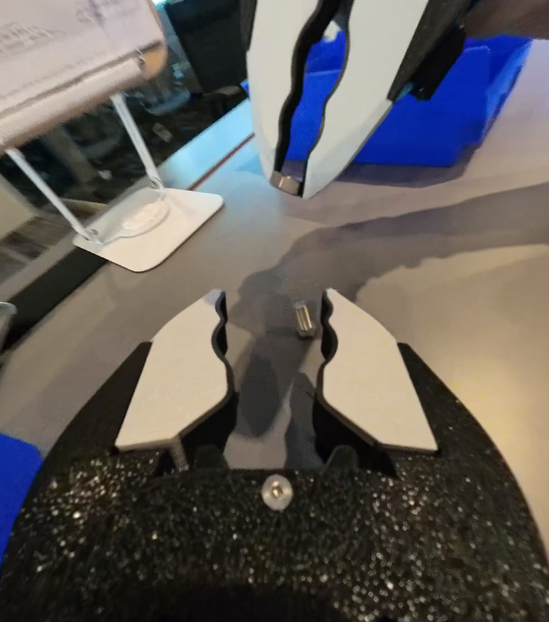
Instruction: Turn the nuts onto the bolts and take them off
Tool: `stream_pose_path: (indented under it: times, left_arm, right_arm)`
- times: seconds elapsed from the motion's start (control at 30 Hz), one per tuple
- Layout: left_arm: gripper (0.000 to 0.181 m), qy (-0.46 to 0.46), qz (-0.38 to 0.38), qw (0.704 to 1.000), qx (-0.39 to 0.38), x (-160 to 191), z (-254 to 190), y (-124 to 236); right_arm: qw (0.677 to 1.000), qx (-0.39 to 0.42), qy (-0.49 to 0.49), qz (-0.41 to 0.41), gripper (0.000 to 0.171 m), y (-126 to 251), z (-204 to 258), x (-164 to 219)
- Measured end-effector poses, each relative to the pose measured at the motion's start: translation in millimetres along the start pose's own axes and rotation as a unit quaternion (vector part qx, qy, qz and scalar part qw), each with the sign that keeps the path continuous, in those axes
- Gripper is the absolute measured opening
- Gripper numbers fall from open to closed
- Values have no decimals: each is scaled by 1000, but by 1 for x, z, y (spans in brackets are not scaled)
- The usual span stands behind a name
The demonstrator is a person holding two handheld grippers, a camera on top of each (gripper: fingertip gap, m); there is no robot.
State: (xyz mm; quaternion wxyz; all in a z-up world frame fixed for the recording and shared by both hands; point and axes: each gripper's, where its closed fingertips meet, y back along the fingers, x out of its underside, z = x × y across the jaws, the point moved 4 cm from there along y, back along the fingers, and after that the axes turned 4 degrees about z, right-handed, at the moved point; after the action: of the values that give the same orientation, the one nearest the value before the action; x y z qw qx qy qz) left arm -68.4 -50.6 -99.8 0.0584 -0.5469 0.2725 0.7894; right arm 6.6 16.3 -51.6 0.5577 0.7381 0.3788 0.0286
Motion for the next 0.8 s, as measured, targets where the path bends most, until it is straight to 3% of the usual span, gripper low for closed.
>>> stream_pose_path:
  times: [0.17,0.27,0.53,0.8]
  left_arm:
    - [58,34,90,993,72,23,-10,-14]
    - [51,24,136,987,82,36,-20,-25]
    - [40,45,174,981,70,38,-16,-37]
    - [31,72,202,971,107,38,-17,-48]
  right_arm:
    - [997,-59,37,24,17,-18,10,2]
    - [993,-82,72,46,17,-30,16,4]
    - [980,-132,128,79,17,-48,21,-8]
    - [972,-157,145,92,17,-55,21,-11]
